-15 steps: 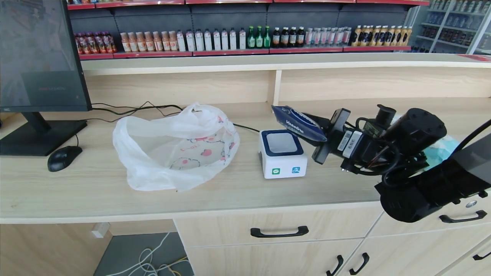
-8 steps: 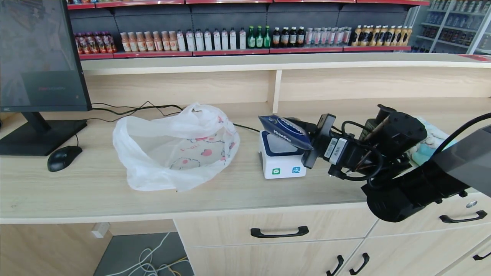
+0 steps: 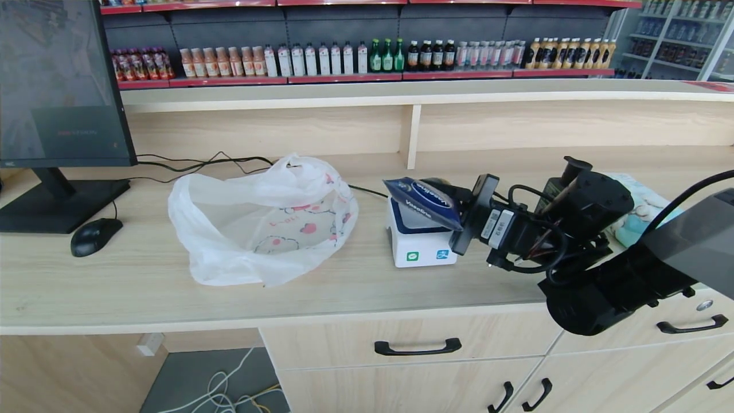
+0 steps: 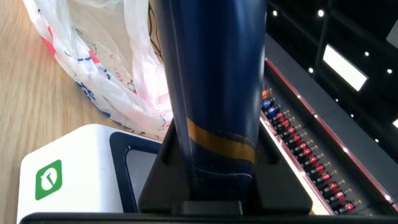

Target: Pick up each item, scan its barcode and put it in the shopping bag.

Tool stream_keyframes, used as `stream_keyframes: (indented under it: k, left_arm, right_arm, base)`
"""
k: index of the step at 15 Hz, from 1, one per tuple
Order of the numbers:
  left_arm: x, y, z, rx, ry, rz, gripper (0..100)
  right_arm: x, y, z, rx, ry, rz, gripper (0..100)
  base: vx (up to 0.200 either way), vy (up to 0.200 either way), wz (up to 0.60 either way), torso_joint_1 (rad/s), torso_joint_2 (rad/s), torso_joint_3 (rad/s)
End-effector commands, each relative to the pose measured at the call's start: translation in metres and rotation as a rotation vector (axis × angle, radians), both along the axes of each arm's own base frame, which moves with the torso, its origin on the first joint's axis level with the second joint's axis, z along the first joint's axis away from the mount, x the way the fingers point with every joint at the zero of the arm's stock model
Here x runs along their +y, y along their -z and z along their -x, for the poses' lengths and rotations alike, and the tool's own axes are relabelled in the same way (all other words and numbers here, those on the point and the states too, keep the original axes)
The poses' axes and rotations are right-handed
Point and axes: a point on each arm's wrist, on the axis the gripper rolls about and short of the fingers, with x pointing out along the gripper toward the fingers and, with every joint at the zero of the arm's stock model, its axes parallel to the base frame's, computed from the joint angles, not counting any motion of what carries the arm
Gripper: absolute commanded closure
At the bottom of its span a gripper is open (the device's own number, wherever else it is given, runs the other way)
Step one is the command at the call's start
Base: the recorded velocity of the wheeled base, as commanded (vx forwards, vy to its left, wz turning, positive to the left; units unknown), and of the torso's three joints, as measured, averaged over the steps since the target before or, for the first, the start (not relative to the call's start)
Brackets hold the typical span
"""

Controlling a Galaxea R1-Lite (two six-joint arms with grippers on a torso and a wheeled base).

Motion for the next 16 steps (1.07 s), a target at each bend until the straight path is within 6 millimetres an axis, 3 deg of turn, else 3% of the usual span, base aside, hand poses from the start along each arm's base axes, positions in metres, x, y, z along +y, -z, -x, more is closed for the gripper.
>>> stream_keyframes:
  k: [1,8,10,13,16]
  left_arm:
    - [0.000,0.000,0.000,0.000,0.000,-0.001,0]
    - [0.000,0.000,0.000,0.000,0.000,0.000,0]
    - [0.000,0.000,0.000,0.000,0.000,0.000,0]
    - [0.000,0.000,0.000,0.000,0.000,0.000,0]
    - [0.000,0.000,0.000,0.000,0.000,0.000,0]
  right_arm:
    - [0.000,-0.002,0.001,-0.004,0.001,-0.002,100]
    - [0.000,-0.003,0.002,0.018,-0.009,-0.012,100]
    - [0.000,-0.013,0.007,0.027,0.000,-0.041,100]
    - [-0.001,-0.018,0.032,0.120,0.026,-0.087,100]
    - [-0.012,-0.042,0.059,0.209,0.060,-0.204,100]
  base:
    - [0.000,0.000,0.00,0.000,0.00,0.000]
    - [0.000,0.000,0.00,0.000,0.00,0.000]
    - [0.000,0.000,0.00,0.000,0.00,0.000]
    - [0.000,0.000,0.00,0.000,0.00,0.000]
    - [0.000,0.000,0.00,0.000,0.00,0.000]
